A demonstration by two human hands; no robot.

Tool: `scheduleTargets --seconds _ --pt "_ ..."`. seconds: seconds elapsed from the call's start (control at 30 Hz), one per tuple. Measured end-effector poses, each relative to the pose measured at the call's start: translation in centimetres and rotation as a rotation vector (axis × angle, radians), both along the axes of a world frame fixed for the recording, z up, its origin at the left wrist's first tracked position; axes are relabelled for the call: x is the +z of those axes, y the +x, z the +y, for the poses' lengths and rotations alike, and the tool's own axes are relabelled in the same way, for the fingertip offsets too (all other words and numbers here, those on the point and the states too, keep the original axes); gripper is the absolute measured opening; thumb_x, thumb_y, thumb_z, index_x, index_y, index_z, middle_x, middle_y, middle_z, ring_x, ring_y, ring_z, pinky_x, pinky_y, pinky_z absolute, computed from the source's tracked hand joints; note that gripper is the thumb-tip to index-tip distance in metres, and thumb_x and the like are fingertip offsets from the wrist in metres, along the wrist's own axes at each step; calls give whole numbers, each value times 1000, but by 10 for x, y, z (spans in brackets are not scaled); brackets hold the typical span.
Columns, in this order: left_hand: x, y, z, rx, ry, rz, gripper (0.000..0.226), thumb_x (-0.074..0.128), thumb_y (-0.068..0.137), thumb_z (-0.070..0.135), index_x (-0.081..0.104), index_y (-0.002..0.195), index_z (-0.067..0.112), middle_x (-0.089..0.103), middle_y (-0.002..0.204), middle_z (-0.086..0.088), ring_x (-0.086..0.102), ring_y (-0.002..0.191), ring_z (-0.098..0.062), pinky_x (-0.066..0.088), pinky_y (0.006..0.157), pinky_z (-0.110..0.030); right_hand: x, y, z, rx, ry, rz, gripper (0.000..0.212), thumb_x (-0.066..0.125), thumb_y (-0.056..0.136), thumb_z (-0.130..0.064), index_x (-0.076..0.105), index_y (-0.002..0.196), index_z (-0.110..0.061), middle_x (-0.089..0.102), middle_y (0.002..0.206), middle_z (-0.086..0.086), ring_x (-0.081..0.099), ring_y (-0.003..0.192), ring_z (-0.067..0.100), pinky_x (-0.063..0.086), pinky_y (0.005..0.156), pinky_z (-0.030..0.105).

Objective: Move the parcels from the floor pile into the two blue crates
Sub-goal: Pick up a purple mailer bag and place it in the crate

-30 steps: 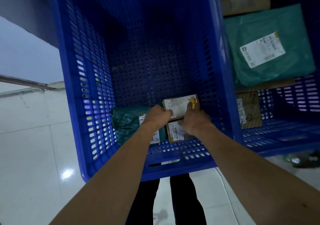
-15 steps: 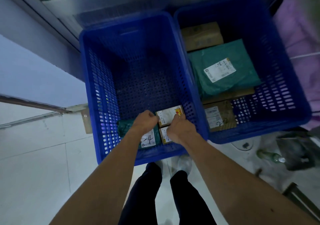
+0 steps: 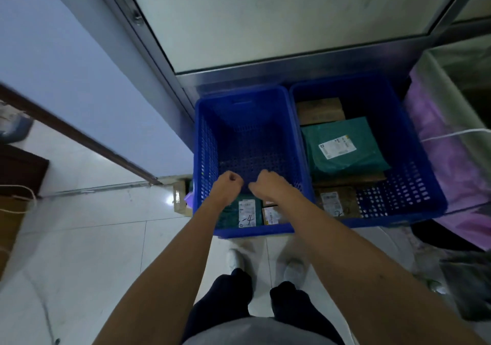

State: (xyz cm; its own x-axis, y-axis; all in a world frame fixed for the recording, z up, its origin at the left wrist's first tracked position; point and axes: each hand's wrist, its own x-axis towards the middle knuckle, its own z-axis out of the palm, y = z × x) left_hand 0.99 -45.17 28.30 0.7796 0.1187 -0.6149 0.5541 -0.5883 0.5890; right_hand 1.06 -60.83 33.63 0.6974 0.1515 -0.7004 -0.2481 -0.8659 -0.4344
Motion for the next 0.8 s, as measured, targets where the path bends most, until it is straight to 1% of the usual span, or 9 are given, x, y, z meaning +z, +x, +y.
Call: scheduleTargets --seconds 0.03,0.07,0.13,0.27,0.4,0.53,0.63,0.7,0.8 --pt "2 -1 7 15 -4 -4 26 50 80 37 60 91 15 64 96 -18 60 76 -24 51 64 -39 7 -2 3 27 18 -20 32 47 99 -39 54 97 -8 56 107 16 57 87 29 39 62 33" --pt "14 -4 11 29 -14 -11 26 50 79 38 60 90 17 64 95 -15 63 81 -27 55 69 -42 13 -4 7 47 29 -37 32 47 100 -37 49 82 -11 55 90 12 52 73 25 36 57 33" --pt "21 -8 26 42 -5 -23 22 47 78 41 58 87 24 64 96 -8 65 87 -29 55 75 -43 25 -7 15 87 36 -64 35 45 102 -35 45 76 -11 48 71 6 43 59 21 32 53 32" --pt "39 -18 58 53 46 -93 12 46 82 36 54 79 28 67 99 -12 66 95 -35 56 81 -47 32 -15 43 147 11 -86 37 45 101 -35 44 72 -12 46 68 5 43 58 21 32 52 32" --pt "56 -36 96 88 113 -127 21 46 95 23 63 102 14 63 98 -1 58 89 -23 41 73 -30 25 -27 84 198 -64 -79 39 45 102 -34 41 68 -16 41 63 4 38 54 21 31 50 31" --pt "13 -42 170 184 -6 -81 29 46 85 26 64 98 8 70 99 -13 68 92 -31 57 83 -42 16 -39 137 174 -118 -76 32 45 101 -37 47 81 -12 47 72 3 49 67 22 39 60 32" --pt "15 -52 215 223 -121 -49 23 46 89 17 62 95 2 67 88 -16 65 78 -25 49 64 -30 6 -50 185 123 -137 -60 32 44 101 -37 50 82 -12 52 77 4 52 69 21 39 59 31" --pt "21 -57 244 232 -175 -56 17 47 92 8 63 88 6 64 82 -13 62 75 -26 49 63 -30 0 -56 220 98 -157 -49 27 45 100 -34 54 89 -10 59 87 6 56 76 22 41 60 31" --pt "13 -54 290 229 -237 -32 19 47 94 1 60 83 10 61 81 -15 60 72 -27 45 60 -29 -5 -58 264 75 -191 -77 26 46 99 -30 58 107 -9 64 109 11 58 88 27 45 72 34"
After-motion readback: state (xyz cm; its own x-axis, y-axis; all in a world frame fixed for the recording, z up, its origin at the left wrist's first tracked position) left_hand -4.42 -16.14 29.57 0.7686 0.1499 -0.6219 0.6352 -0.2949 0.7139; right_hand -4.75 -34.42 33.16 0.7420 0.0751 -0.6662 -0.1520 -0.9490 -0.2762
